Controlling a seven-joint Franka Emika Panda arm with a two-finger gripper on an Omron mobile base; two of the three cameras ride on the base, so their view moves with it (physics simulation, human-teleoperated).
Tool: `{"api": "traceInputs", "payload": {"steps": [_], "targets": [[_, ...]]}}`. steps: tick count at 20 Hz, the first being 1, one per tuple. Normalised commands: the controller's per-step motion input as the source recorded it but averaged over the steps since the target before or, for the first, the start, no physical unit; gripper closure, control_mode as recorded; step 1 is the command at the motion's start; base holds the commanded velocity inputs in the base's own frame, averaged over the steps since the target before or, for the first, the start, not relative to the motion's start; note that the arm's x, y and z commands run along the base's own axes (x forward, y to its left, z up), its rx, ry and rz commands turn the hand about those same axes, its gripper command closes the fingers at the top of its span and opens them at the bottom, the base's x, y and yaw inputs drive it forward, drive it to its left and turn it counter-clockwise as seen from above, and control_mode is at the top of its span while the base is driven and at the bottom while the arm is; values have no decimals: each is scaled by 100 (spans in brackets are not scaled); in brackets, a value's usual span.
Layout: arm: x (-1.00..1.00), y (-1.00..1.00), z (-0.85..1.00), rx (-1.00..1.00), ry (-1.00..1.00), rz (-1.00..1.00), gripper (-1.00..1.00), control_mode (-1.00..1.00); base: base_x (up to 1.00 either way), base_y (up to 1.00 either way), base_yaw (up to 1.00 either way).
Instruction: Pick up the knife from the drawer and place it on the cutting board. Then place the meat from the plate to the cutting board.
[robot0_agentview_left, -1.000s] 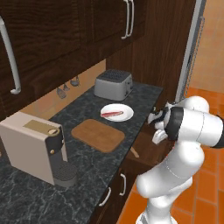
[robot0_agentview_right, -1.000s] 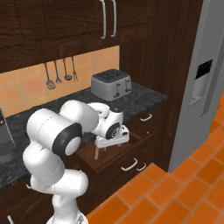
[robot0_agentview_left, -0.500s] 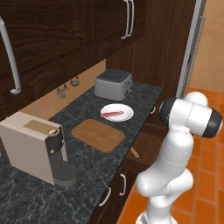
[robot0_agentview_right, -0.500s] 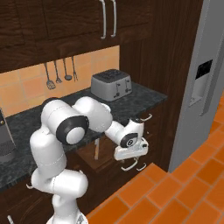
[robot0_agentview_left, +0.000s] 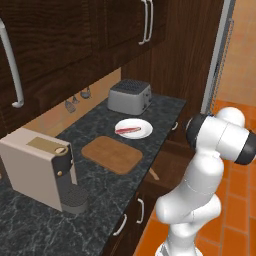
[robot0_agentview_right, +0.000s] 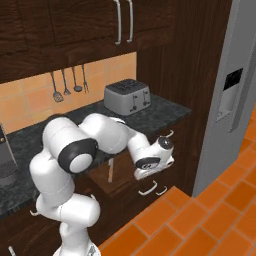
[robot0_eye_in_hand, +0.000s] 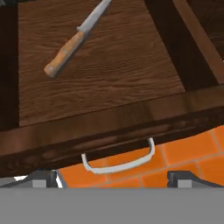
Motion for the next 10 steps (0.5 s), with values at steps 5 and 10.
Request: {"api": "traceInputs", "payload": {"steps": [5, 10], "targets": [[67, 53, 6, 12, -20, 5, -100, -100, 0, 0, 0], [97, 44, -1, 7, 0, 2, -100, -100, 0, 0, 0]]}}
